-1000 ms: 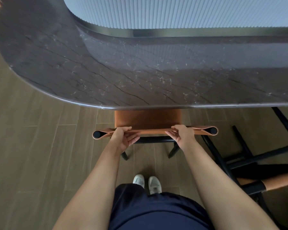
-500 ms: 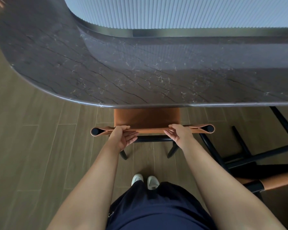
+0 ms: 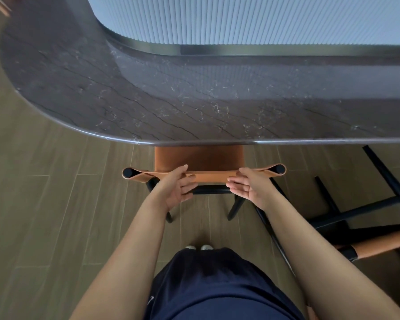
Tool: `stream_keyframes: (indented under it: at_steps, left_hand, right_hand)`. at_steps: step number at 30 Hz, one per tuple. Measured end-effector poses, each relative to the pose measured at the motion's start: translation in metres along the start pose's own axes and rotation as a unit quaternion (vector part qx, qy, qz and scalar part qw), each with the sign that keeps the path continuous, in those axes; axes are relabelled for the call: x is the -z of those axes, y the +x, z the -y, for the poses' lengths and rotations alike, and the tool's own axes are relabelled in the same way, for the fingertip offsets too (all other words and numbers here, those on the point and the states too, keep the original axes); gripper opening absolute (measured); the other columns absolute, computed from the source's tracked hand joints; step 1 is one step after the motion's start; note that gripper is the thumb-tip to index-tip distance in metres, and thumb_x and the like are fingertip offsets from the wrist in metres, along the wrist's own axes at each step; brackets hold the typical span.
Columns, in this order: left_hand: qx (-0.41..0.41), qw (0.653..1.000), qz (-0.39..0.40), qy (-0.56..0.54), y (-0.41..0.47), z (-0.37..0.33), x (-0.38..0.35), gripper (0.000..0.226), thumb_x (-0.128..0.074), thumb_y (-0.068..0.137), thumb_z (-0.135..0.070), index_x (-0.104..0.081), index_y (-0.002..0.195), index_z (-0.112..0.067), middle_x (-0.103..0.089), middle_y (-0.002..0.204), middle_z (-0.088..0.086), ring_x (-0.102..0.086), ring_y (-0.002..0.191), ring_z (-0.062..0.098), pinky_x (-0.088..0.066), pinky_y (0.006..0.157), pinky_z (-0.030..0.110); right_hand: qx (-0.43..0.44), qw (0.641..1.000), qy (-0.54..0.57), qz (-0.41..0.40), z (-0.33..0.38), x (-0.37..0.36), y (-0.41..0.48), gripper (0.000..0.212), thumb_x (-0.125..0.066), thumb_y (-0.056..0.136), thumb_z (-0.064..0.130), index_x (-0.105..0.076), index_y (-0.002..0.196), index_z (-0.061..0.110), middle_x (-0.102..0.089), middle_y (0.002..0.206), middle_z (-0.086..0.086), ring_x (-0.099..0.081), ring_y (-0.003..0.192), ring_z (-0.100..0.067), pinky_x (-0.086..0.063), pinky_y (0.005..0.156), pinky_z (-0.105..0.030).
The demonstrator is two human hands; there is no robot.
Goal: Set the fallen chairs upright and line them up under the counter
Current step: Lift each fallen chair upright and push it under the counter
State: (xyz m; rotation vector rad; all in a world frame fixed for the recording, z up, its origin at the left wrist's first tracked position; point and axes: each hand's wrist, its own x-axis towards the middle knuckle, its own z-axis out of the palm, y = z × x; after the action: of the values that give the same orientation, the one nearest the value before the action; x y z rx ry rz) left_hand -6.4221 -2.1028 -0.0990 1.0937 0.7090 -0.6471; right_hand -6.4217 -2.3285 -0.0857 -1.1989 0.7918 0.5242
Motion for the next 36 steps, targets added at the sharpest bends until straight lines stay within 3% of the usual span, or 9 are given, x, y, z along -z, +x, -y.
stream_keyframes:
  at_steps: [3,6,14,17,22,36]
  left_hand:
    - [-0.004,0.997,0.048,0.057,-0.016,-0.003,0.000,0.060,-0.052,0.097,-0.037,-0.034,0.145,-0.005,-0.068,0.117,0.008,-0.061,0.116,0.024,-0.034,0.106,0.046]
    - [-0.023,0.991,0.088,0.103,-0.030,-0.005,-0.002,0.037,-0.046,0.099,-0.035,-0.052,0.129,-0.014,-0.065,0.126,0.008,-0.061,0.115,0.020,-0.033,0.111,0.043]
    - [-0.068,0.954,0.180,0.228,-0.066,-0.001,-0.003,0.035,-0.045,0.101,-0.021,-0.052,0.134,-0.015,-0.064,0.128,0.003,-0.060,0.116,0.019,-0.037,0.108,0.040]
    - [-0.081,0.924,0.245,0.283,-0.080,0.010,-0.001,0.028,-0.046,0.100,-0.019,-0.061,0.124,-0.023,-0.067,0.123,0.000,-0.062,0.116,0.019,-0.040,0.107,0.040]
    - [-0.072,0.898,0.313,0.300,-0.101,0.039,-0.014,0.029,-0.049,0.099,-0.016,-0.062,0.125,-0.017,-0.068,0.122,0.001,-0.065,0.112,0.020,-0.045,0.103,0.040]
    - [-0.016,0.801,0.448,0.398,-0.148,0.158,-0.098,0.026,-0.050,0.099,-0.022,-0.063,0.120,-0.013,-0.070,0.117,0.004,-0.067,0.108,0.021,-0.050,0.098,0.041]
  right_hand:
    - [0.033,0.999,0.010,0.005,-0.008,0.008,-0.018,0.026,-0.051,0.100,0.016,-0.056,0.121,0.001,-0.070,0.107,-0.017,-0.070,0.096,-0.030,-0.058,0.073,-0.034]
    - [0.077,0.997,0.024,-0.002,-0.017,0.014,-0.039,0.029,-0.055,0.098,0.020,-0.060,0.122,0.004,-0.070,0.113,-0.016,-0.071,0.100,-0.028,-0.058,0.077,-0.034]
    - [0.144,0.980,0.102,-0.087,-0.064,0.008,-0.100,0.025,-0.050,0.101,0.025,-0.068,0.113,0.013,-0.075,0.107,-0.008,-0.072,0.098,-0.022,-0.057,0.081,-0.033]
    - [0.156,0.965,0.168,-0.128,-0.101,0.010,-0.128,0.024,-0.050,0.101,0.025,-0.069,0.107,0.014,-0.076,0.100,-0.007,-0.074,0.092,-0.020,-0.057,0.072,-0.029]
    - [0.163,0.941,0.237,-0.179,-0.155,0.025,-0.173,0.024,-0.047,0.101,0.024,-0.069,0.103,0.014,-0.077,0.096,-0.007,-0.074,0.087,-0.019,-0.057,0.063,-0.025]
    - [0.185,0.838,0.402,-0.319,-0.269,0.100,-0.277,0.023,-0.048,0.100,0.019,-0.068,0.105,0.009,-0.076,0.098,-0.010,-0.074,0.089,-0.021,-0.058,0.069,-0.028]
